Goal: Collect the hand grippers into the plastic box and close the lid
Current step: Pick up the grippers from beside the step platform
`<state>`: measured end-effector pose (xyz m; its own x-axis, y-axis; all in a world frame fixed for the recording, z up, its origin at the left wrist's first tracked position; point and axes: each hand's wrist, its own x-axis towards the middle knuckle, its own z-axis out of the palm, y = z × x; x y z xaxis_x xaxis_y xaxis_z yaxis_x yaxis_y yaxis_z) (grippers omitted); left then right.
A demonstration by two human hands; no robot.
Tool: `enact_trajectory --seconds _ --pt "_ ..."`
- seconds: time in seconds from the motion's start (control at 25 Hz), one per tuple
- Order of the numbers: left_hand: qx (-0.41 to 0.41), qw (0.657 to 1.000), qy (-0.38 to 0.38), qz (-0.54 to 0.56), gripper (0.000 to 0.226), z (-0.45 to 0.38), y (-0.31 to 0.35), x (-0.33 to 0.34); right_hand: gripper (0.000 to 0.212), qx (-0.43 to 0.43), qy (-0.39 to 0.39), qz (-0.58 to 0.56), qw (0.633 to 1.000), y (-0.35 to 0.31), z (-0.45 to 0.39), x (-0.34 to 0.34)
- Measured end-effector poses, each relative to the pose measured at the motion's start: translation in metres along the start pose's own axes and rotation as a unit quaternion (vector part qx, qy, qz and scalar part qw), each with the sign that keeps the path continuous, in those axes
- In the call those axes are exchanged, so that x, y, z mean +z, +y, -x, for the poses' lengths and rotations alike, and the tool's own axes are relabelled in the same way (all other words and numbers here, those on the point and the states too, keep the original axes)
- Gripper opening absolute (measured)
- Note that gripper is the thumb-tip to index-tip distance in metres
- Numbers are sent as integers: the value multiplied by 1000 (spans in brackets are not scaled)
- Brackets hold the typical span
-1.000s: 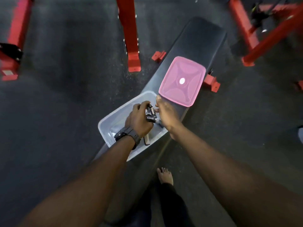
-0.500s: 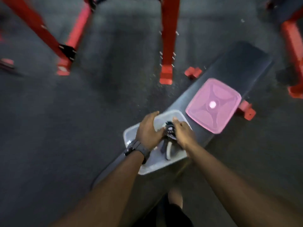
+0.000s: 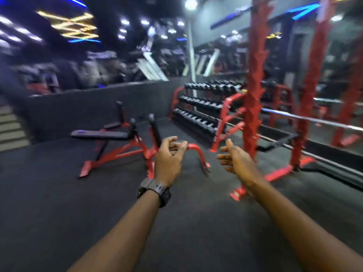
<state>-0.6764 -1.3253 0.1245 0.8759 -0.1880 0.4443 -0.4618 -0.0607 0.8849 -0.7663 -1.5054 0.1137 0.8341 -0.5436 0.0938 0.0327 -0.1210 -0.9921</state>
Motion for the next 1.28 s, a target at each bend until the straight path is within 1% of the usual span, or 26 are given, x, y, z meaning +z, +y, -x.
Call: enact_trajectory --seconds 0.12,0.2,0.28,0.36,0.44,0.52,0.64,0.8,0.88,1.04,1.16,1.28 --pt "8 995 97 -5 34 -14 29 -123 45 -35 -100 -33 994 -59 5 110" --pt "14 990 139 -10 27 -11 43 -196 53 -53 -153 -53 985 -91 22 178" --pt "9 984 179 -21 28 -1 52 -250 62 -59 -193 -63 977 -109 40 231" --pt "-11 974 223 -30 35 16 56 -301 66 -53 -243 -61 967 -117 59 280" --pt "-35 964 262 -29 46 35 58 -339 66 -64 -284 -53 955 -125 77 318" --pt "-45 956 287 -35 51 53 62 -364 62 -78 -305 -46 948 -134 91 343" --pt "-38 951 302 -42 52 65 68 -382 57 -93 -327 -44 939 -136 99 366" --pt "-45 944 322 -51 73 67 64 -400 50 -87 -337 -51 936 -128 95 380" --pt "-55 943 323 -51 79 62 55 -406 47 -80 -328 -46 940 -124 88 388" --pt "-46 946 317 -44 76 36 39 -420 66 -69 -319 -31 945 -118 68 417" --pt "-41 952 299 -43 72 1 15 -443 72 -74 -313 -17 947 -118 47 457" --pt "-39 960 274 -40 71 -37 -11 -476 77 -83 -290 -4 953 -123 23 506"
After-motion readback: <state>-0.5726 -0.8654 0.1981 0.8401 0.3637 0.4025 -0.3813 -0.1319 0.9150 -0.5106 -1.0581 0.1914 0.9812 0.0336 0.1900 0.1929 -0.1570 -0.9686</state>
